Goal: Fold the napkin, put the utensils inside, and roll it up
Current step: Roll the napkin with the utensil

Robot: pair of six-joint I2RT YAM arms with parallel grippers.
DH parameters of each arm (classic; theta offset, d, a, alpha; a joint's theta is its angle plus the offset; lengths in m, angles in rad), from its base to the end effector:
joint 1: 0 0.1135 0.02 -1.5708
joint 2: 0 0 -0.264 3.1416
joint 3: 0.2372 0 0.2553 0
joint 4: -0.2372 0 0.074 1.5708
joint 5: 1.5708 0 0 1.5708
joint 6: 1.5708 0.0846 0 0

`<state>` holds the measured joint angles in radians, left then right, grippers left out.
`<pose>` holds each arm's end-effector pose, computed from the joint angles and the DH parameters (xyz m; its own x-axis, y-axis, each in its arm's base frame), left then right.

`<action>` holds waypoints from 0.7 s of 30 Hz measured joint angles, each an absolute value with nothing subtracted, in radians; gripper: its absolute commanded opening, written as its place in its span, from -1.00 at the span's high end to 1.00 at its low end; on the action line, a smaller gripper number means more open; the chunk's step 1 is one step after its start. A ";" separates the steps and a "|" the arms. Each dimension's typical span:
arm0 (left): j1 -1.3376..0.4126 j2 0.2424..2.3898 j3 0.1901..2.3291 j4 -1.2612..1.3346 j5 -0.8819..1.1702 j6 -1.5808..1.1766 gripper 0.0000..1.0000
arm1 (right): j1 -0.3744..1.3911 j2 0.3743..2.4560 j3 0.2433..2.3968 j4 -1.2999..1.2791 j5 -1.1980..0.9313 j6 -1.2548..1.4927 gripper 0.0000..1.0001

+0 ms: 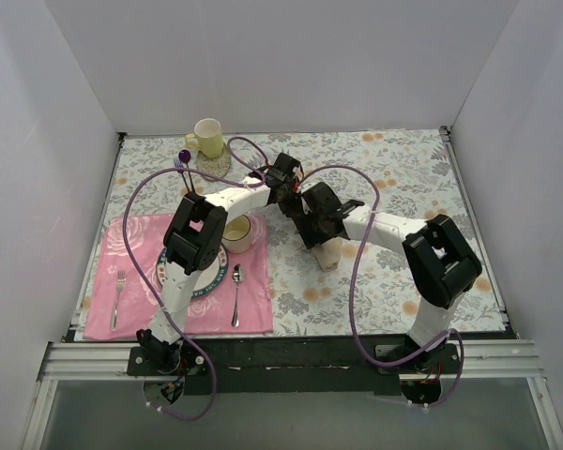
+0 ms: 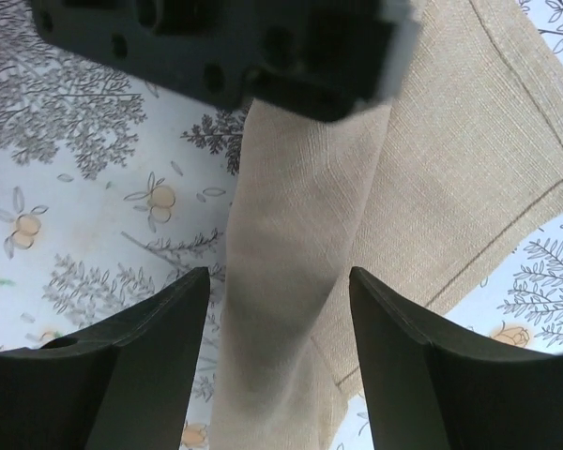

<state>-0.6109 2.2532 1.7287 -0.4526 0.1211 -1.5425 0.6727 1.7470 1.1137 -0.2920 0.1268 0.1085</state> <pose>0.4198 -0.3065 0.1151 -0.6437 -0.7606 0.0843 -0.6610 0.4972 -0.5620 0.3170 0.2389 0.1488 -0.6816 -0.4056 -0.6090 -0.4876 0.8723 -0.0353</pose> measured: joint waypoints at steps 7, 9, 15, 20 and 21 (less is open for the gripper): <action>-0.611 2.253 1.729 -0.462 0.131 -1.557 0.48 | 0.709 1.829 1.143 -0.282 0.253 0.136 -0.07; -0.610 2.253 1.729 -0.463 0.132 -1.561 0.40 | 0.714 1.832 1.143 -0.281 0.266 0.144 0.15; -0.610 2.245 1.728 -0.461 0.146 -1.555 -0.46 | 0.689 1.829 1.133 -0.259 0.238 0.153 0.41; -0.612 2.229 1.725 -0.463 0.137 -1.535 -0.61 | 0.575 1.808 1.085 -0.171 -0.034 0.136 0.49; -0.612 2.229 1.725 -0.464 0.135 -1.531 -0.61 | 0.546 1.808 1.074 -0.144 -0.096 0.136 0.50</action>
<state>-0.6121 2.2288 1.7248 -0.4641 0.1352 -1.5307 0.5457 1.8080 1.0737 -0.1444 -0.0959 0.1364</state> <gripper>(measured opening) 0.787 0.338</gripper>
